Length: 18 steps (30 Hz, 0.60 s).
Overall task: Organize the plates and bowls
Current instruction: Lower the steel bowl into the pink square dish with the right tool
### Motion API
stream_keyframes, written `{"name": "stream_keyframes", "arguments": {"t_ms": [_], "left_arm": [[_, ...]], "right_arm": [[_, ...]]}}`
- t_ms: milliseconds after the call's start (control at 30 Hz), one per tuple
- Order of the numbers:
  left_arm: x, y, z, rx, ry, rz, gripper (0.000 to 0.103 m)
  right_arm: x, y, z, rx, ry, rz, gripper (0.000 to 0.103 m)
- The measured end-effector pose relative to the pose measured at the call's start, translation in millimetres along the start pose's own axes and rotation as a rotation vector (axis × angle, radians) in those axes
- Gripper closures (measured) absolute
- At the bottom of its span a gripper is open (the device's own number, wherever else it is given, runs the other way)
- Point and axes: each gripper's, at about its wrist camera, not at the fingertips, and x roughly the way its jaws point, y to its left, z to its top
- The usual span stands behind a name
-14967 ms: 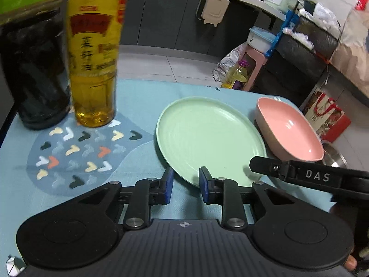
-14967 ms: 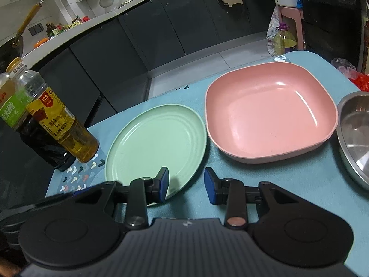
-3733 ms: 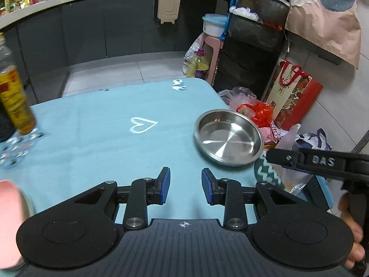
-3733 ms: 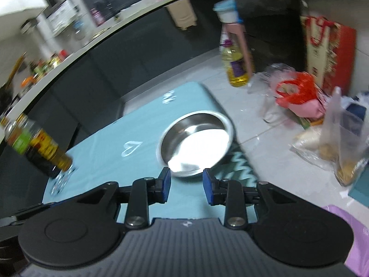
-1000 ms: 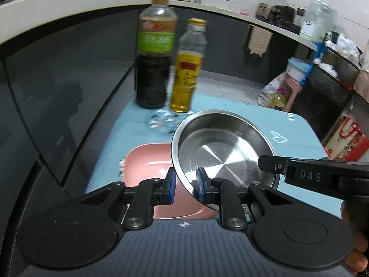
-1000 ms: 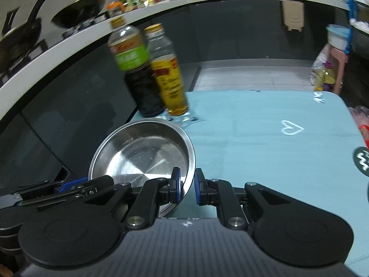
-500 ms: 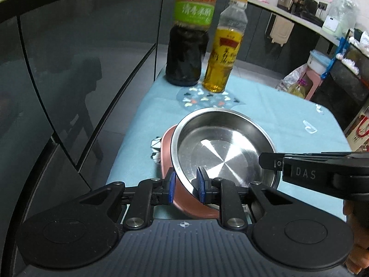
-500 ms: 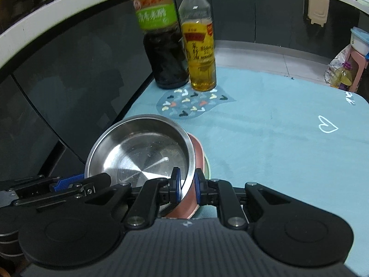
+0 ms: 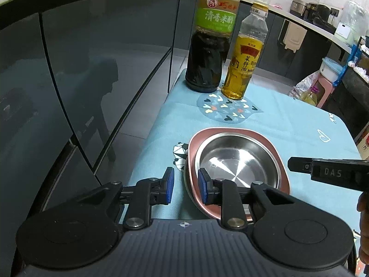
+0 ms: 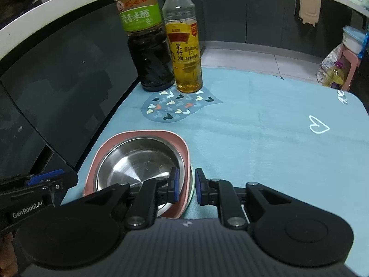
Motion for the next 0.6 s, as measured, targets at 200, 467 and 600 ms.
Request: {"name": "stream_keyframes", "arguments": {"t_ms": [200, 467, 600], "left_arm": [[2.8, -3.5, -2.4, 0.003, 0.013, 0.002, 0.079], [9.1, -3.3, -5.0, -0.003, 0.023, 0.015, 0.068], [14.5, 0.0, -5.4, -0.031, 0.039, -0.002, 0.067]], "right_arm": [[0.0, -3.8, -0.1, 0.012, 0.009, 0.01, 0.077], [5.3, -6.9, -1.5, 0.018, 0.039, 0.017, 0.067], [10.8, -8.7, -1.2, 0.028, 0.062, 0.026, 0.066]]}}
